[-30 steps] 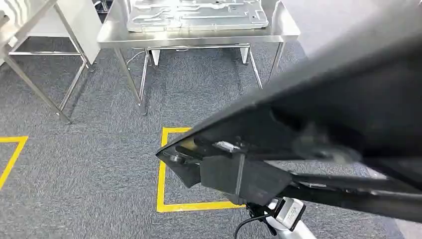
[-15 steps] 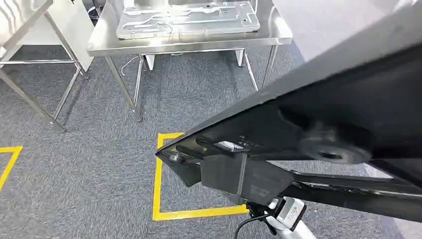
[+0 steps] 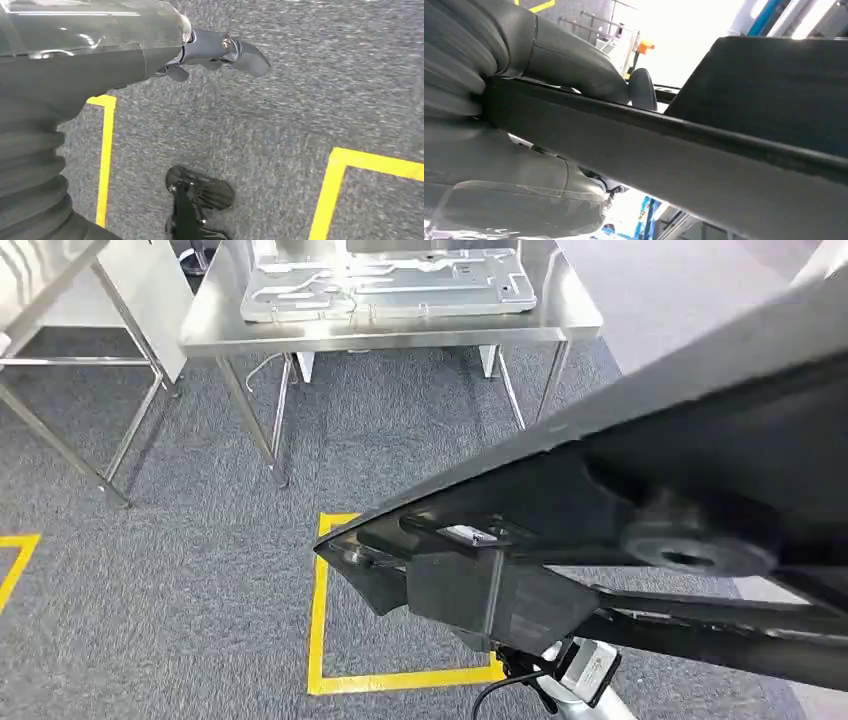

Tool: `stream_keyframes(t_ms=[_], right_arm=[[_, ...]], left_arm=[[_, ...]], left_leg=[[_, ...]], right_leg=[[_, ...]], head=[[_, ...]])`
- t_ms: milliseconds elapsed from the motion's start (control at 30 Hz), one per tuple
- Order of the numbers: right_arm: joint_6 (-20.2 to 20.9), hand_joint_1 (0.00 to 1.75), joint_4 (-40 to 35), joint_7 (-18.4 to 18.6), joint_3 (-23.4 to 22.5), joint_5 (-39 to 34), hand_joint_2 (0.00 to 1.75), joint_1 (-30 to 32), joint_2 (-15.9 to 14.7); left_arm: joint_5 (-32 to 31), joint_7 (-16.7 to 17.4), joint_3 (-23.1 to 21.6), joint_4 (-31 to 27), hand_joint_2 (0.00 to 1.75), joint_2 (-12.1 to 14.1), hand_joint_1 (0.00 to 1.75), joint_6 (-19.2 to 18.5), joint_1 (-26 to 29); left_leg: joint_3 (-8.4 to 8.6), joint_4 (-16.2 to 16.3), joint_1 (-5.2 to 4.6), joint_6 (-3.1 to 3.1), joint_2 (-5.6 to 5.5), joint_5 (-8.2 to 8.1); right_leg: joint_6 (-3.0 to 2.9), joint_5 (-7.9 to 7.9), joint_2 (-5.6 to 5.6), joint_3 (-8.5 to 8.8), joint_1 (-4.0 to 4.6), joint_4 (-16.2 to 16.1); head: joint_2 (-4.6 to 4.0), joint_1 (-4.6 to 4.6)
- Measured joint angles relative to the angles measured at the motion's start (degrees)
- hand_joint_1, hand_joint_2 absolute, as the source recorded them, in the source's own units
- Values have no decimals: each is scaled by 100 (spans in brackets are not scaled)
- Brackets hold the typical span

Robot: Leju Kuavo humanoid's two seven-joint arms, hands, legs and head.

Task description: Take the parts from the cabinet and place them on the table.

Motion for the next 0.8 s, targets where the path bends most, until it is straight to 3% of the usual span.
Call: stream_keyframes(t_ms=[33,67,100,167,200,267,300,333,367,400,467,533,600,667,700,800], right_arm=[[0,175,-4,-2,0,9,175,0,0],[0,175,-11,0,0,18,175,10,0],[0,175,-15,4,0,24,175,15,0],[0,175,-41,2,0,39,175,9,9],[0,175,-53,2,0,50,175,-7,11],[2,175,-52,-2,0,61,175,-2,11],[4,175,-50,0,0,76,175,6,11],[4,175,-50,0,0,83,175,14,11],[22,175,-50,0,2,85,175,13,11],[31,175,-50,0,0,85,175,12,11],[0,175,-50,0,2,105,175,4,17],[-131,175,-50,18,0,166,175,-1,28],[-282,175,-52,76,-4,268,175,12,42],[-429,175,-55,87,-33,365,175,20,42],[-485,175,-61,96,-44,402,175,10,42],[-575,175,-66,113,-77,448,175,57,44]], left_arm=[[0,0,0,-2,175,0,0,-2,-3],[0,2,2,0,175,0,0,-4,1],[0,0,2,0,175,-4,0,-13,1],[-2,0,2,0,175,-2,0,-20,-22],[-2,2,2,0,175,-2,0,-22,-39],[0,2,18,0,175,0,0,-24,-43],[0,4,37,0,175,0,0,-24,-31],[0,7,50,0,175,0,0,-24,-18],[0,7,57,0,175,0,0,-24,-12],[0,7,66,0,175,0,0,-24,-12],[0,-2,96,0,175,13,0,-24,-15],[0,-9,109,0,175,15,0,-33,-31],[0,-17,133,0,175,22,0,-33,9],[2,-15,144,0,175,17,0,-48,8],[4,-20,149,0,175,17,0,-50,-7],[24,-7,197,0,175,17,0,-50,3]], left_leg=[[-20,-29,6,-49,1,-19],[32,-1,7,-87,7,-17],[33,82,-1,-127,8,11],[16,241,32,-165,9,-95],[-138,541,33,-160,10,-236],[-653,1402,34,-179,10,-635],[-884,1742,34,-186,10,-757],[-1019,1858,34,-194,10,-728],[-1005,1684,34,-182,10,-550],[-875,1300,32,-164,10,-279],[-437,216,18,-108,12,370],[-418,153,-41,-64,11,-57],[-373,74,-37,26,5,168],[-212,16,10,76,-6,178],[-176,9,13,97,-8,166],[-133,10,6,127,-10,83]], right_leg=[[-74,-75,-4,11,21,26],[-121,109,2,18,24,-24],[-152,95,8,41,10,-27],[-228,75,6,197,-5,-65],[-261,47,5,226,1,-65],[-293,-5,5,261,15,-64],[-303,-31,9,278,23,-63],[-305,-57,17,309,33,-63],[-303,-91,27,352,38,-62],[-293,-126,30,406,42,-62],[-264,-218,28,537,48,-64],[-195,-259,33,552,57,-78],[-104,-240,31,595,67,-6],[-46,-318,26,622,54,74],[-24,-399,27,524,56,277],[43,-914,27,-278,16,1494]], head=[[0,-2],[0,-2],[0,0],[0,0],[0,-2],[0,-2],[0,-2],[0,-2],[0,-2],[0,-2],[0,-2],[0,-2],[0,-2],[0,-2],[0,-2],[0,-2]])
